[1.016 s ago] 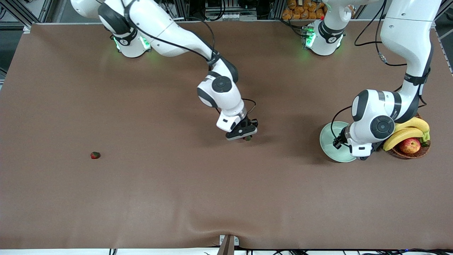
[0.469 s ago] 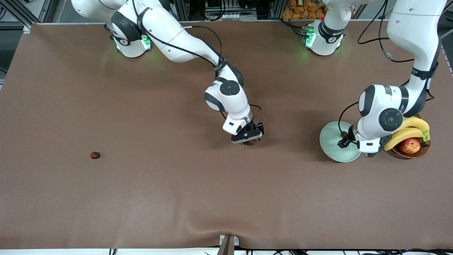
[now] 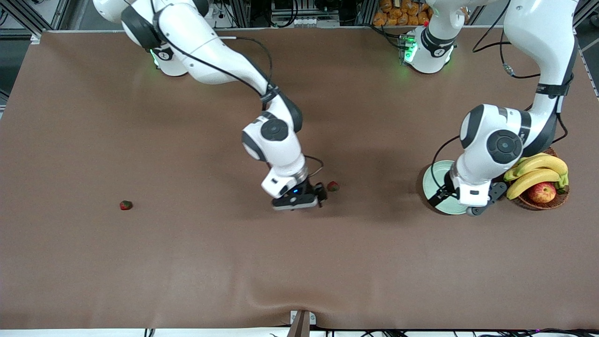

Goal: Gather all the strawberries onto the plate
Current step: 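Release the strawberry onto the plate while the right gripper sets its strawberry down, then grasp the mid-table strawberry with the left gripper while the right gripper grasps another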

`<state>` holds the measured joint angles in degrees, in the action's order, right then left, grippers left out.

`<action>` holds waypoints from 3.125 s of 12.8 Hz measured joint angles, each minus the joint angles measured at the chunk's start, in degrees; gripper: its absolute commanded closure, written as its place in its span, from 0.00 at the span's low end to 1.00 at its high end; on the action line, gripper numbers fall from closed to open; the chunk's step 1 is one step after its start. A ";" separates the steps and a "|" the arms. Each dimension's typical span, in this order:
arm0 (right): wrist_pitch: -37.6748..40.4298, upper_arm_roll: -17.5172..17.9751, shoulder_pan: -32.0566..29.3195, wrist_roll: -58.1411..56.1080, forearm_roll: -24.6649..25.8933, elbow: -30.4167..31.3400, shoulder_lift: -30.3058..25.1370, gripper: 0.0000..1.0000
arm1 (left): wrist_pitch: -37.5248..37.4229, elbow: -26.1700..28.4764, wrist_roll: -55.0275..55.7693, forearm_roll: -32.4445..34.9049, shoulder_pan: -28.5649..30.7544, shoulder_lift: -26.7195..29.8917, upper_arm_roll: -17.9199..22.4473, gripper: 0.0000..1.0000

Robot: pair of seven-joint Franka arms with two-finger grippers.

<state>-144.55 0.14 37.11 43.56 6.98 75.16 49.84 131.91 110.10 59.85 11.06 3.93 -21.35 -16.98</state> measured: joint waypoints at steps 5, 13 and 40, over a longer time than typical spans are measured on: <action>20.43 -0.42 -14.66 -16.71 0.03 0.83 -6.40 0.00 | -4.29 -5.73 16.20 0.00 -8.55 -0.94 -2.88 0.00; 25.96 -0.28 -37.84 -30.30 0.02 12.55 -13.31 0.00 | -4.49 -15.12 36.83 3.18 -23.38 -11.82 -2.65 0.00; 5.85 0.21 -47.93 -34.83 -8.41 31.45 -14.18 0.66 | 5.88 -16.31 -2.38 14.32 -26.33 -23.97 -2.21 1.00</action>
<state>-138.69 0.35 -10.82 8.73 -1.44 106.61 35.66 137.79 93.79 57.47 25.38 -22.40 -45.32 -19.19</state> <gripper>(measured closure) 0.291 0.551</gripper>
